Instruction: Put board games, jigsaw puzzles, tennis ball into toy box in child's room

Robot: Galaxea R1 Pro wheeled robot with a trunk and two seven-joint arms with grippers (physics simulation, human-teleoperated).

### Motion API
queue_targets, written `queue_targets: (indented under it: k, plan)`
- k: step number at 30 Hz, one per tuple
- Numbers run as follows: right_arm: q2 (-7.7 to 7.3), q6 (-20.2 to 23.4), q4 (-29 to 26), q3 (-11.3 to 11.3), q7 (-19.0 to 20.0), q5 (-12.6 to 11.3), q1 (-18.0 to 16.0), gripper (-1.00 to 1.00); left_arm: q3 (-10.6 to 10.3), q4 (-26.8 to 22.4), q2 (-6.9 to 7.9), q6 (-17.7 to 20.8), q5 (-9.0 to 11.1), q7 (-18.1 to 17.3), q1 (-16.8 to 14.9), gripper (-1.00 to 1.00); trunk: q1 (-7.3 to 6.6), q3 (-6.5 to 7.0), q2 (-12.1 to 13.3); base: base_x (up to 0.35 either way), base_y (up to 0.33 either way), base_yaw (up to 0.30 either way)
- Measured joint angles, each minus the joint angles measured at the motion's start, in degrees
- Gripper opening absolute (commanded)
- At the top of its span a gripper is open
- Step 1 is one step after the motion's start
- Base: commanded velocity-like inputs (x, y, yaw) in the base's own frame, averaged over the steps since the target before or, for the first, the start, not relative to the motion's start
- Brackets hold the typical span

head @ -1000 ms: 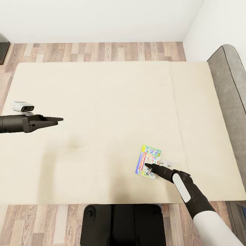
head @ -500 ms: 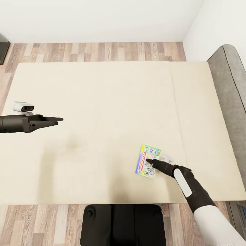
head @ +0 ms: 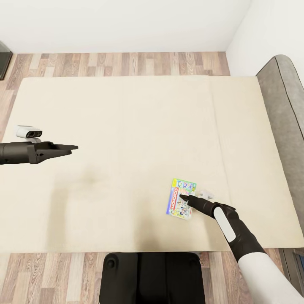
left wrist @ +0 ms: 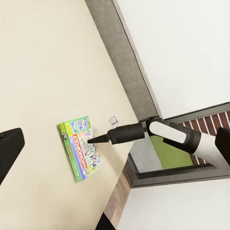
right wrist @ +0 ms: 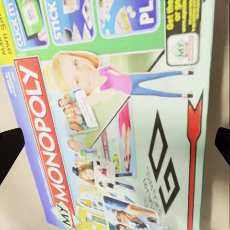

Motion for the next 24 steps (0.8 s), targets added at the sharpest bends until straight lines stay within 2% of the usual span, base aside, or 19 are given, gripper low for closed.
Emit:
queue_targets:
  k: [8, 17, 20, 24]
  plan:
    - [-0.19, -0.14, -0.03, 0.02, 0.0, 0.04, -0.47, 1.0, 0.0, 0.0, -0.03, 0.0, 0.0, 0.0, 0.05, 1.0, 0.0, 0.0, 0.0, 0.0, 0.0, 0.0]
    - [0.23, -0.15, 0.14, 0.09, 0.0, 0.15, -1.43, 1.0, 0.0, 0.0, -0.06, 0.0, -0.08, 0.0, 0.08, 1.0, 0.0, 0.0, 0.0, 0.0, 0.0, 0.0]
    - [0.34, -0.18, 0.23, 0.04, 0.0, 1.7, -1.47, 1.0, 0.0, 0.0, -0.06, 0.0, -0.08, 0.0, 0.08, 1.0, 0.0, 0.0, 0.0, 0.0, 0.0, 0.0]
    - [1.02, -0.18, 0.36, -0.05, 0.04, 5.87, -1.55, 1.0, 0.0, 0.0, -0.06, 0.0, -0.08, 0.0, 0.07, 1.0, 0.0, 0.0, 0.0, 0.0, 0.0, 0.0]
